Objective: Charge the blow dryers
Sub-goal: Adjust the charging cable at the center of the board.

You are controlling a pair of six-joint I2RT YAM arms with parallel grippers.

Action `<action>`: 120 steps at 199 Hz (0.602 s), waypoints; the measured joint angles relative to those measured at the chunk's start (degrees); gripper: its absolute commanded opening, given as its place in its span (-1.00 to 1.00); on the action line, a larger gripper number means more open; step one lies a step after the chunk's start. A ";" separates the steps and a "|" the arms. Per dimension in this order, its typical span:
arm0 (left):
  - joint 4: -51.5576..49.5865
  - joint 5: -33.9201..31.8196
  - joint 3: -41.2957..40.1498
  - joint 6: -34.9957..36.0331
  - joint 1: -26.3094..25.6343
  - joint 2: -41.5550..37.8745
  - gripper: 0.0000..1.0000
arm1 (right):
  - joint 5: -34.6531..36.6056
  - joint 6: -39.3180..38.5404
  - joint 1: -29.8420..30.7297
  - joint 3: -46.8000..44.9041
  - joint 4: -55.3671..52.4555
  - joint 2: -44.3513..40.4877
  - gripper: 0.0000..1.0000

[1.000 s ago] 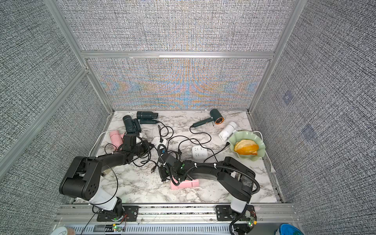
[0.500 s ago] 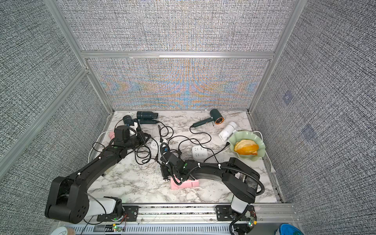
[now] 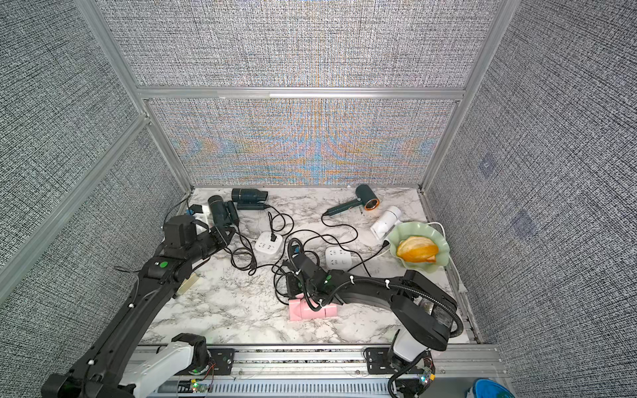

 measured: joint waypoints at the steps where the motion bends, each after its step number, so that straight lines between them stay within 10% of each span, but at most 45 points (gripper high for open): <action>1: -0.07 -0.15 -0.11 0.02 0.00 -0.22 -0.87 | 0.00 0.00 -0.04 0.00 0.00 -0.04 -0.90; 120: -15.50 -10.38 4.92 3.37 0.24 -7.89 -0.88 | -3.08 0.57 -8.55 5.77 -1.36 -3.34 -0.90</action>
